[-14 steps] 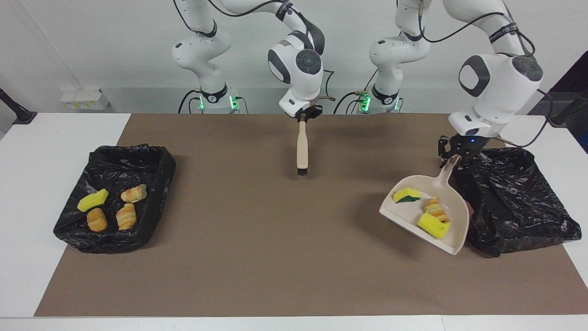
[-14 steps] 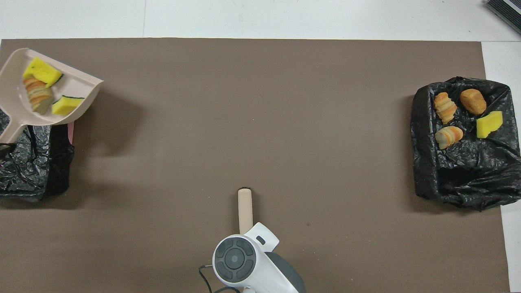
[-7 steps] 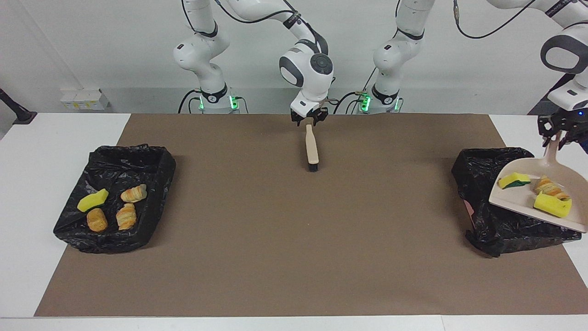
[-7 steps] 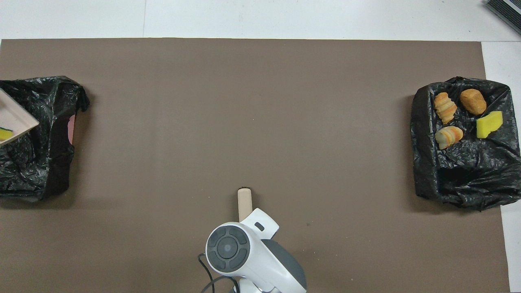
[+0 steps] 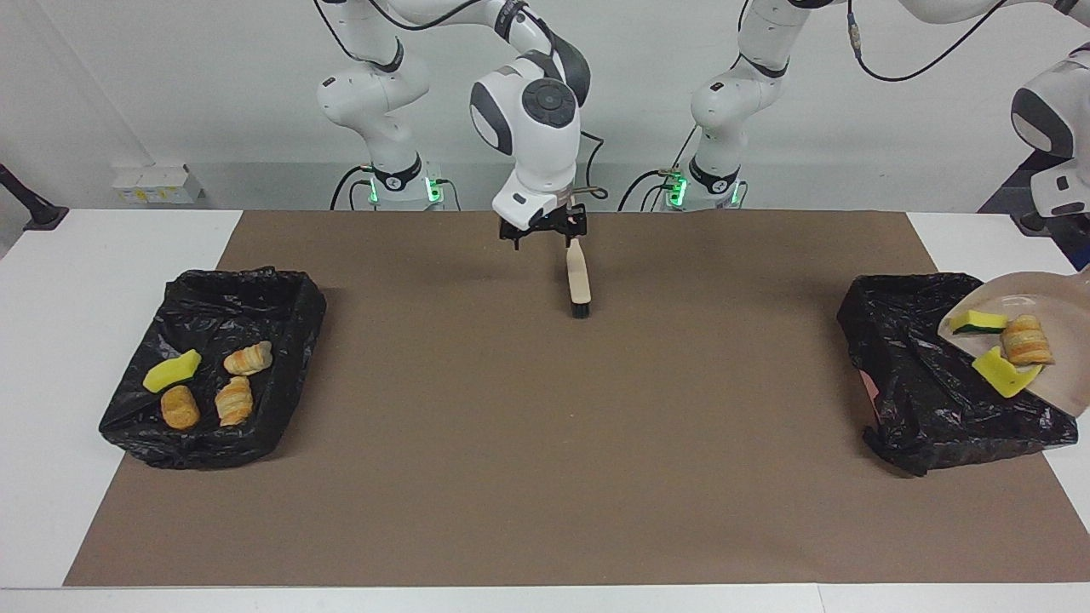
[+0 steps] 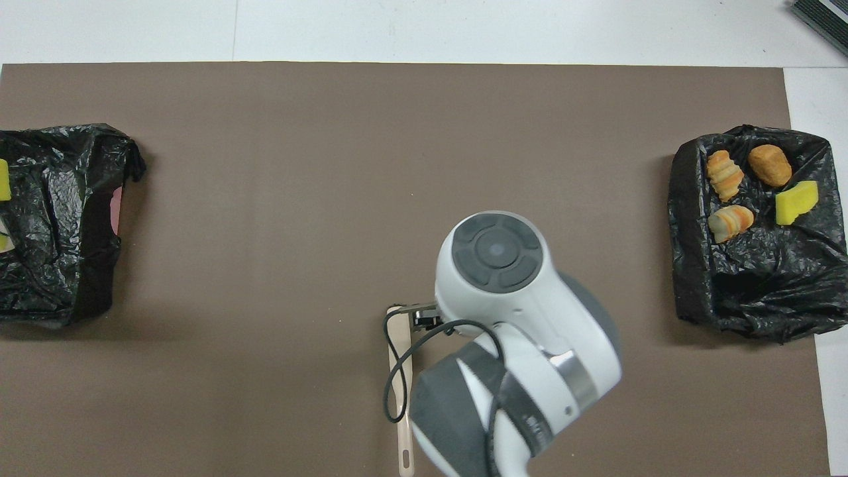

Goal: Sweep and dump trash in bin

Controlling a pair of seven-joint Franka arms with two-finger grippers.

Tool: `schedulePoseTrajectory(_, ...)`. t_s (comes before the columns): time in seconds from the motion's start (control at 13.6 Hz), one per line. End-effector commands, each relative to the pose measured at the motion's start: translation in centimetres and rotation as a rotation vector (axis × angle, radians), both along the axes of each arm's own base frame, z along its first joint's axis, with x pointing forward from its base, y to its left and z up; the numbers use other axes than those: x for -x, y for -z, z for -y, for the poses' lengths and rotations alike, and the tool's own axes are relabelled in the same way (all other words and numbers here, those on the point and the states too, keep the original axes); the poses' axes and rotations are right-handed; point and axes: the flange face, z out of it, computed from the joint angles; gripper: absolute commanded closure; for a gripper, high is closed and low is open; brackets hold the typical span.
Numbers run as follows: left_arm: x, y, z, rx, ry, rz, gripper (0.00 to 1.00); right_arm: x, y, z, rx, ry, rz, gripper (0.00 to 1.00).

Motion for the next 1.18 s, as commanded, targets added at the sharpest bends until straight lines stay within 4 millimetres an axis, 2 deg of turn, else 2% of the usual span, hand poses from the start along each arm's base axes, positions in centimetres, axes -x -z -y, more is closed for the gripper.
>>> schedulePoseTrajectory(0.0, -1.0, -2.4, 2.1, -0.095, 0.043, -0.050, 1.00, -2.7, -4.5, 4.7, 0.001, -0.067, 0.037, 0.00)
schedulePoseTrajectory(0.15, -1.4, -4.2, 3.4, -0.206, 0.082, -0.068, 1.00, -4.4, -6.5, 9.9, -0.021, -0.130, 0.049, 0.00)
schedulePoseTrajectory(0.22, -1.6, -4.3, 4.0, -0.231, 0.090, -0.077, 1.00, -4.9, -7.2, 12.5, -0.029, -0.148, 0.051, 0.00)
schedulePoseTrajectory(0.29, -2.1, -4.3, 5.7, -0.262, 0.117, -0.089, 1.00, -5.4, -7.6, 15.3, -0.033, -0.151, 0.051, 0.00)
schedulePoseTrajectory(0.51, -2.7, -4.9, 8.1, -0.339, 0.137, -0.109, 1.00, -6.3, -8.4, 21.2, -0.018, -0.125, 0.062, 0.00)
schedulePoseTrajectory(0.73, -2.4, -6.0, 8.9, -0.437, 0.133, -0.136, 1.00, -6.7, -9.2, 27.5, 0.011, -0.141, 0.075, 0.00)
schedulePoseTrajectory(0.81, -2.3, -6.0, 10.5, -0.445, 0.113, -0.157, 1.00, -6.8, -9.2, 29.4, 0.009, -0.127, 0.074, 0.00)
schedulePoseTrajectory(0.96, -1.0, -5.8, 11.0, -0.436, 0.000, -0.148, 1.00, -6.9, -9.2, 32.5, 0.010, -0.073, 0.075, 0.00)
schedulePoseTrajectory(1.1, -0.4, -3.9, 12.4, -0.423, -0.036, -0.152, 1.00, -6.8, -9.2, 35.6, 0.020, -0.019, 0.074, 0.00)
